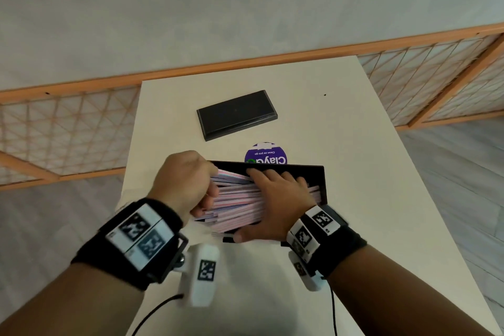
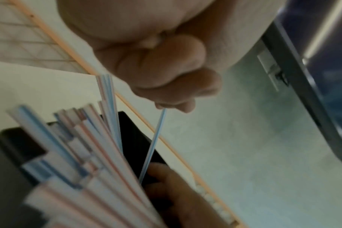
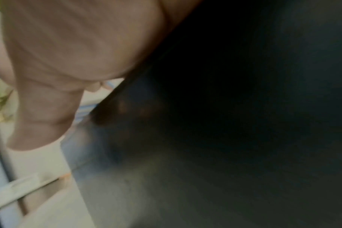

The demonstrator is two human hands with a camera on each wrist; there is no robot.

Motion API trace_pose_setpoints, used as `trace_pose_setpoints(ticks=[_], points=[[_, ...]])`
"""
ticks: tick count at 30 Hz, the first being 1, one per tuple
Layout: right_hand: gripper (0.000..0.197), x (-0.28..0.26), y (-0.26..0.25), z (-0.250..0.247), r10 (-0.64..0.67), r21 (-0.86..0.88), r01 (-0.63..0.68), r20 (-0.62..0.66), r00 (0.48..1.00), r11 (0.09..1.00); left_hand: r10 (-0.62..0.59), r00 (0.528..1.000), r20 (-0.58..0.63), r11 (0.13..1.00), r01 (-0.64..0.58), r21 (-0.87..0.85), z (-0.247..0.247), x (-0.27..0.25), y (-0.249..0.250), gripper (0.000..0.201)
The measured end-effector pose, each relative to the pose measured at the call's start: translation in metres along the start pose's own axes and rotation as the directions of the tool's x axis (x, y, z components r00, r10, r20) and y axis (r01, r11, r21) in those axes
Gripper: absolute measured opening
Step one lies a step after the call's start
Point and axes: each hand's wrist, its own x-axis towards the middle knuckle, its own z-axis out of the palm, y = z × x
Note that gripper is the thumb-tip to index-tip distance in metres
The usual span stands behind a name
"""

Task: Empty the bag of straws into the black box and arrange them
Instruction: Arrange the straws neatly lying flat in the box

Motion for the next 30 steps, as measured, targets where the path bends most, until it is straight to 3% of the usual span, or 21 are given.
trace_pose_setpoints(ticks=[2, 4, 7, 9, 12, 14, 17, 19, 24, 26, 28, 30], points=[[0.113, 0.003, -0.006, 0.003, -0.028, -0.061, 0.028, -0.005, 1.000, 0.998, -0.007, 0.999, 0.036, 0.999, 0.006, 0.031, -0.018, -0.004, -0.005, 0.018], [0.109, 0.008, -0.014, 0.006, -0.033, -0.102, 0.031, -0.016, 0.999, 0.994, 0.040, 0.999, 0.036, 0.981, -0.046, 0.188, -0.030, -0.004, -0.014, 0.024], [0.113, 0.016, -0.022, 0.013, 0.012, -0.125, -0.011, 0.008, 1.000, 0.992, 0.183, 0.970, -0.158, 0.919, -0.111, 0.378, -0.042, 0.006, -0.031, 0.029], [0.121, 0.021, -0.026, 0.014, 0.056, -0.138, -0.054, 0.009, 0.998, 0.989, 0.130, 0.973, -0.190, 0.976, -0.092, 0.198, -0.042, 0.018, -0.044, 0.049], [0.124, 0.026, -0.035, 0.013, 0.085, -0.186, -0.081, 0.013, 0.996, 0.979, 0.080, 0.996, 0.033, 0.987, -0.075, -0.144, -0.022, 0.030, -0.056, 0.080], [0.123, 0.027, -0.039, 0.011, 0.090, -0.196, -0.084, 0.027, 0.996, 0.977, 0.158, 0.982, 0.100, 0.954, -0.126, -0.273, -0.008, 0.031, -0.059, 0.068], [0.112, 0.027, -0.041, 0.009, 0.091, -0.158, -0.083, 0.046, 0.995, 0.984, 0.263, 0.959, -0.106, 0.924, -0.282, -0.260, -0.001, 0.034, -0.062, 0.028], [0.102, 0.025, -0.041, 0.010, 0.060, -0.126, -0.055, 0.035, 0.998, 0.990, 0.296, 0.934, -0.198, 0.905, -0.341, -0.254, 0.000, 0.031, -0.065, 0.016], [0.089, 0.027, -0.043, 0.009, 0.033, -0.058, -0.031, 0.028, 0.999, 0.998, 0.477, 0.863, -0.165, 0.872, -0.488, -0.034, 0.010, 0.018, -0.078, 0.019], [0.081, 0.026, -0.046, 0.008, 0.007, -0.046, -0.010, -0.052, 0.999, 0.999, 0.522, 0.836, -0.169, 0.847, -0.532, -0.016, 0.011, 0.014, -0.078, 0.023], [0.066, 0.024, -0.049, 0.006, -0.032, -0.042, 0.024, -0.200, 0.979, 0.999, 0.507, 0.844, -0.174, 0.843, -0.528, -0.101, 0.009, 0.015, -0.075, 0.027], [0.063, 0.023, -0.048, 0.005, -0.027, -0.032, 0.018, -0.282, 0.959, 0.999, 0.510, 0.851, -0.127, 0.849, -0.522, -0.086, 0.009, 0.021, -0.076, 0.034]])
